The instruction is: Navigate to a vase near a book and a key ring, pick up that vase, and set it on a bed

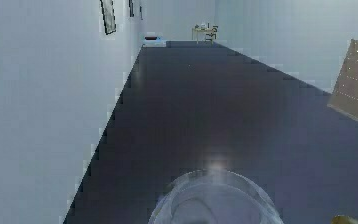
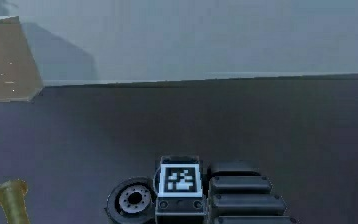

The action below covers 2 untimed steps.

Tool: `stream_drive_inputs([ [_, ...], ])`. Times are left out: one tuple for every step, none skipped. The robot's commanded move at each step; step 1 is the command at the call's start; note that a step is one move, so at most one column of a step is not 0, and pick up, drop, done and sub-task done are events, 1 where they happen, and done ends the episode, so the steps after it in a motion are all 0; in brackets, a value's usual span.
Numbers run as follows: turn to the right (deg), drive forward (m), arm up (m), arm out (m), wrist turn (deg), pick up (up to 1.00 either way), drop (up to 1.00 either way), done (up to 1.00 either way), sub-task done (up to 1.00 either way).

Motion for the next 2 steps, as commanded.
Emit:
stream_drive_inputs([
  [0.0, 1.00, 0.00, 0.00, 0.0, 0.00, 0.00, 0.00, 0.00],
  [-3.0, 0.00, 0.00, 0.00, 0.0, 0.00, 0.00, 0.00, 0.00],
])
